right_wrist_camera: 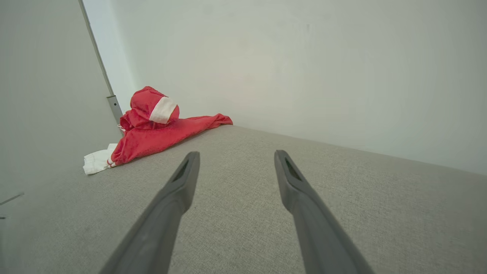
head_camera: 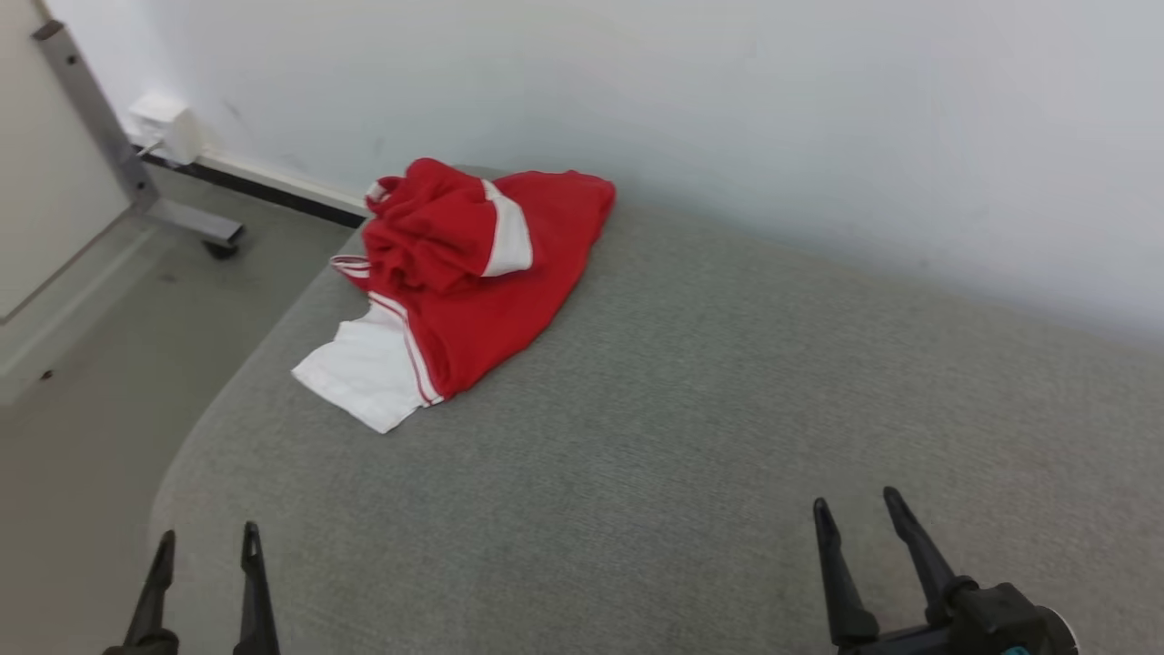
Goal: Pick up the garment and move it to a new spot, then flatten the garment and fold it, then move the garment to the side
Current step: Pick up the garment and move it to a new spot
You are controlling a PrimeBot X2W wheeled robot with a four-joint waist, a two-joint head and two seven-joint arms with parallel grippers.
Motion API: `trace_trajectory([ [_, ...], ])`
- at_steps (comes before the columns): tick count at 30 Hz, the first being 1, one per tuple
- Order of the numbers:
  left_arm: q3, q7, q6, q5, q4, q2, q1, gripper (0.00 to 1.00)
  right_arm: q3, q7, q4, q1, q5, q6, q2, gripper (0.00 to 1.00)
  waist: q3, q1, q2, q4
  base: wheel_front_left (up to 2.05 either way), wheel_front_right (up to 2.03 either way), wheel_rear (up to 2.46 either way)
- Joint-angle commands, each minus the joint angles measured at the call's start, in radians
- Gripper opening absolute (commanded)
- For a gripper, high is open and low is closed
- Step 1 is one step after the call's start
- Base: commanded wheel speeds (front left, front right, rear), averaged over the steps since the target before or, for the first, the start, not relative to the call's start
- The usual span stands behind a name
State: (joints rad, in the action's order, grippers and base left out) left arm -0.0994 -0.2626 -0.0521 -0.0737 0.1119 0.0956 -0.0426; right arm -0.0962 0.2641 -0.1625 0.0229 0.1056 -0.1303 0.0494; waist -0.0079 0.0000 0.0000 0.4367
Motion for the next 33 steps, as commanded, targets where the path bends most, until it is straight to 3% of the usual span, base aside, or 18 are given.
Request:
trace_trajectory([
  [1, -0.009, -0.004, 0.006, -0.009, -0.007, 0.002, -0.016, 1.00, -0.008, 0.001, -0.002, 0.002, -0.001, -0.001, 0.002, 1.00, -0.002, 0.0000, 0.0000, 0.053, 0.00, 0.00, 0.00],
  [12, -0.065, -0.004, 0.030, -0.021, -0.053, -0.009, -0.039, 1.00, -0.046, 0.001, -0.031, -0.061, -0.021, -0.001, 0.002, 1.00, 0.033, 0.0000, 0.0000, 0.071, 0.00, 0.00, 0.00],
  [18, -0.050, -0.004, -0.007, -0.026, -0.018, 0.006, 0.034, 1.00, -0.006, 0.001, -0.015, -0.043, -0.028, -0.001, 0.002, 1.00, 0.053, 0.0000, 0.0000, 0.061, 0.00, 0.00, 0.00],
  [33, -0.081, 0.018, -0.052, -0.109, 0.106, 0.150, 0.537, 1.00, 0.095, 0.001, 0.077, -0.144, -0.059, -0.001, 0.062, 1.00, 0.328, 0.0000, 0.0000, -0.259, 0.00, 0.00, 0.00],
])
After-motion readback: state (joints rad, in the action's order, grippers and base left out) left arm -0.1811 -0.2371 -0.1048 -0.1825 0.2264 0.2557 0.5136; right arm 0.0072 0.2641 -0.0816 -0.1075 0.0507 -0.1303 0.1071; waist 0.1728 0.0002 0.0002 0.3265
